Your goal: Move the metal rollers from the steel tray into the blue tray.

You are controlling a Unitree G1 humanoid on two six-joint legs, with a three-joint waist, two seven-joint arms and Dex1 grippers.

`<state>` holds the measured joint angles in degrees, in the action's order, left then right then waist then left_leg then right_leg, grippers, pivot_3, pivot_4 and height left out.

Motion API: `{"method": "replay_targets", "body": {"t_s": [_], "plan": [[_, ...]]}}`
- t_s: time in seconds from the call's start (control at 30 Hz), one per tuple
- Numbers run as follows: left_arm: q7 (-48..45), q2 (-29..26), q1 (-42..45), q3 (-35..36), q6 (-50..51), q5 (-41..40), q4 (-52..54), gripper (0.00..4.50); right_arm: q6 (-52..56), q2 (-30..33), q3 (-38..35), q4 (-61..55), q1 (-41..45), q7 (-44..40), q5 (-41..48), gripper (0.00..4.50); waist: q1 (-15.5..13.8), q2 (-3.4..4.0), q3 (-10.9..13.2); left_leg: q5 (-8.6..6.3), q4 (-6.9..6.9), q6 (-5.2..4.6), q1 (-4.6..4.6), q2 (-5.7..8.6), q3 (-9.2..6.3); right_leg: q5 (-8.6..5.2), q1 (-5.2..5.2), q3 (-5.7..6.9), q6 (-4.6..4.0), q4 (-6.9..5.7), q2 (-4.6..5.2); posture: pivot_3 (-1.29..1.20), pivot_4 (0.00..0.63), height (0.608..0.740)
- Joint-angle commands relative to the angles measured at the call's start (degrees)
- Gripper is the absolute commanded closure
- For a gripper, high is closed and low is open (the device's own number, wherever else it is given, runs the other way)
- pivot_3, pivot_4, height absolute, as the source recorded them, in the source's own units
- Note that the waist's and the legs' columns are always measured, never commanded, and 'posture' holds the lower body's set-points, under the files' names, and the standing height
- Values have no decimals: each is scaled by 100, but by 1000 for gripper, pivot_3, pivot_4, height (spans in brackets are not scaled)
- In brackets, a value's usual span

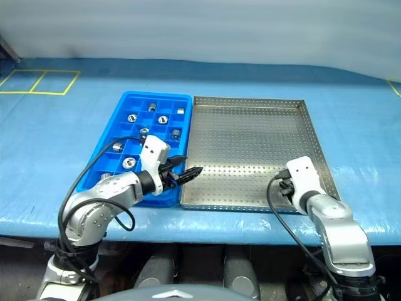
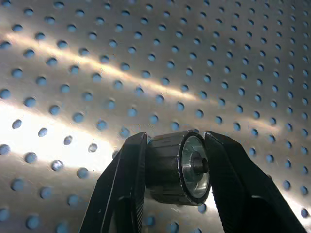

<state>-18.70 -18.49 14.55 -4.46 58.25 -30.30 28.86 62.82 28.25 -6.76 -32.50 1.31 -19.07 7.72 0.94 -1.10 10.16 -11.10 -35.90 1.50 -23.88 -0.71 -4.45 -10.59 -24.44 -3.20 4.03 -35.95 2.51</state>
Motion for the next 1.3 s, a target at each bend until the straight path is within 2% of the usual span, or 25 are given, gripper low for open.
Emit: {"method": "replay_targets", "body": {"t_s": [0.03, 0.23, 0.47, 0.73, 1.17, 1.3], "plan": [[113, -137, -91, 378, -47, 6, 334, 857, -169, -275, 340, -318, 509, -50, 241, 2910, -7, 0, 0, 0, 1, 0, 0, 0, -1, 0, 1, 0, 0, 0, 0, 92, 150, 740], [487, -508, -310, 1118, 227, 41, 926, 857, -546, -887, 1249, 106, 1405, -195, 417, 2910, -63, -1, 1, 0, 9, 0, -2, -1, -4, 0, -3, 3, 0, 1, -1, 168, 150, 740], [783, -789, -791, 1750, 610, 55, 1446, 857, -1264, -1526, 2053, 1289, 2338, -388, 378, 2910, -235, -2, 2, 1, 12, 1, 1, 1, -8, 1, 0, 4, 0, 2, -1, 276, 150, 740], [982, -623, -944, 1614, 628, 59, 1606, 857, -1916, -1943, 2370, 2251, 2801, -551, 286, 2910, -435, -2, 1, 2, 14, 3, 5, 1, -9, 1, 4, 6, -1, 2, -1, 317, 150, 740], [1019, -603, -894, 1490, 633, 74, 1457, 857, -1925, -2053, 2659, 2279, 2799, -779, 266, 2910, -538, -2, 1, 4, 39, 7, 10, -2, -8, -5, -4, 7, -12, 3, -4, 304, 150, 740], [1001, -598, -853, 1395, 625, 76, 1403, 857, -2052, -2039, 2615, 2276, 2728, -693, 186, 1796, -545, -2, 1, 6, 38, 10, 11, -2, -8, -5, -4, 7, -12, 2, -3, 295, 150, 740]]}}
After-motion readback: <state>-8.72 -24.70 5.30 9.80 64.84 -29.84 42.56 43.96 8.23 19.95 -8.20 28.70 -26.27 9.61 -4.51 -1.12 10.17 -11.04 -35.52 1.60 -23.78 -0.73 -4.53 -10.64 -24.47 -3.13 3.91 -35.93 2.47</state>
